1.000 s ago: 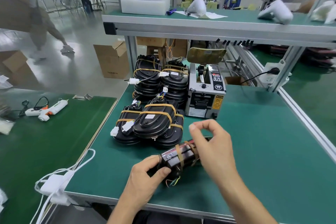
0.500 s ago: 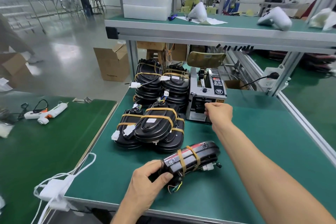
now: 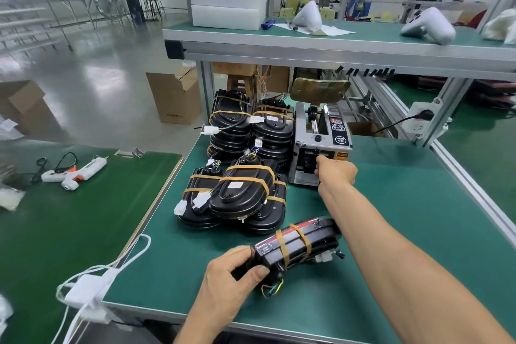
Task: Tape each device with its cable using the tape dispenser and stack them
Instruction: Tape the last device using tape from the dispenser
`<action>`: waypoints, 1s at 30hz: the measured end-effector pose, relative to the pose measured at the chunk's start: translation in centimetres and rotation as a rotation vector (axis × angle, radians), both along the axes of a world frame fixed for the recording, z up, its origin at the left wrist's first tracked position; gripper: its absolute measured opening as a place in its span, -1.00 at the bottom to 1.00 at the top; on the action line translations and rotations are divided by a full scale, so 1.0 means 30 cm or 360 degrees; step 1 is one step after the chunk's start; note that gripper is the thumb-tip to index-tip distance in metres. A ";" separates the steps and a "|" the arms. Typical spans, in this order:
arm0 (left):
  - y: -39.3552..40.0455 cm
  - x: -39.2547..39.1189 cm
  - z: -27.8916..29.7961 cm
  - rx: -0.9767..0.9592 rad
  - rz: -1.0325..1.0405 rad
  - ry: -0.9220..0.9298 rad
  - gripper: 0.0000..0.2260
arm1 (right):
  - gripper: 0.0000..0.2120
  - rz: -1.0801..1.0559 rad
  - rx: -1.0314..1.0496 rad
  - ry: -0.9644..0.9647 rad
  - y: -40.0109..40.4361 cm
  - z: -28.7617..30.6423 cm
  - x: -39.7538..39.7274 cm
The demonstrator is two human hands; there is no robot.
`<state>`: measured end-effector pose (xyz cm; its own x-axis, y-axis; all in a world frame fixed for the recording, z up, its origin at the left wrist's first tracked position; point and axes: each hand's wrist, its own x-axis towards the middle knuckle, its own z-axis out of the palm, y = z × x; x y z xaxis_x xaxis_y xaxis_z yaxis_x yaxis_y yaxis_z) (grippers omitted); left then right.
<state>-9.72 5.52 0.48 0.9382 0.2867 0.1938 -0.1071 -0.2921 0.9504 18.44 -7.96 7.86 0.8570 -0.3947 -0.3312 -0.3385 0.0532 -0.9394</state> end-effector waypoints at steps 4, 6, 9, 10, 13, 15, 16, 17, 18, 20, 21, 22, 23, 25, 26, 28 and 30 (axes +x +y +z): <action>-0.002 0.002 0.002 0.0005 0.0004 -0.0009 -0.61 | -0.81 -0.0010 0.0032 0.0029 0.001 -0.003 0.009; -0.001 0.002 0.000 0.0008 0.0000 -0.0001 -0.59 | -0.73 0.0007 0.0049 0.0044 -0.001 -0.001 0.005; -0.002 0.000 0.002 -0.0012 -0.0002 -0.0001 -0.58 | -0.79 0.0175 0.0105 0.0048 -0.025 0.007 -0.027; -0.003 0.000 0.004 -0.0023 -0.0001 -0.0006 -0.59 | -0.83 0.0270 0.0135 0.0064 -0.045 0.008 -0.050; -0.002 0.003 0.001 -0.0019 -0.0002 -0.0004 -0.58 | -0.91 0.0573 0.0145 0.0089 -0.136 0.015 -0.149; 0.001 0.005 -0.008 -0.0005 -0.0008 0.0005 -0.57 | -0.92 0.0725 0.0130 0.0044 -0.211 0.025 -0.235; 0.004 0.006 -0.014 0.0004 -0.0010 0.0008 -0.56 | -0.93 0.0775 0.0150 0.0023 -0.244 0.031 -0.282; 0.006 0.007 -0.018 0.0016 -0.0011 0.0005 -0.57 | -0.95 0.0829 0.0174 0.0008 -0.274 0.039 -0.330; 0.006 0.008 -0.021 0.0025 -0.0010 0.0001 -0.58 | -0.95 0.0892 0.0198 -0.0004 -0.299 0.048 -0.377; 0.005 0.010 -0.023 0.0031 0.0000 0.0002 -0.62 | -0.84 0.0992 0.0241 -0.0061 -0.330 0.060 -0.450; 0.005 0.010 -0.023 0.0038 0.0004 0.0001 -0.63 | -0.79 0.1011 0.0240 -0.0100 -0.337 0.064 -0.476; 0.004 0.011 -0.024 0.0051 0.0005 0.0001 -0.63 | -0.78 0.1019 0.0220 -0.0132 -0.340 0.066 -0.496; 0.004 0.011 -0.024 0.0065 0.0005 0.0003 -0.64 | -0.80 0.1030 0.0195 -0.0160 -0.339 0.069 -0.511; 0.005 0.010 -0.024 0.0069 0.0007 0.0003 -0.63 | -0.82 0.1052 0.0143 -0.0206 -0.332 0.068 -0.524; 0.006 0.010 -0.025 0.0065 0.0010 0.0001 -0.63 | -0.82 0.1058 0.0128 -0.0227 -0.328 0.065 -0.526; 0.006 0.009 -0.028 0.0064 0.0014 -0.0001 -0.63 | -0.83 0.1069 0.0113 -0.0254 -0.323 0.059 -0.528; 0.006 0.009 -0.031 0.0064 0.0022 0.0001 -0.63 | -0.84 0.1091 0.0098 -0.0270 -0.322 0.054 -0.528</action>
<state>-9.46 5.69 -0.45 0.9344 0.2915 0.2048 -0.1020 -0.3318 0.9378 2.59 -17.61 9.47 0.9474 0.2674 -0.1757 -0.1642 -0.0648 -0.9843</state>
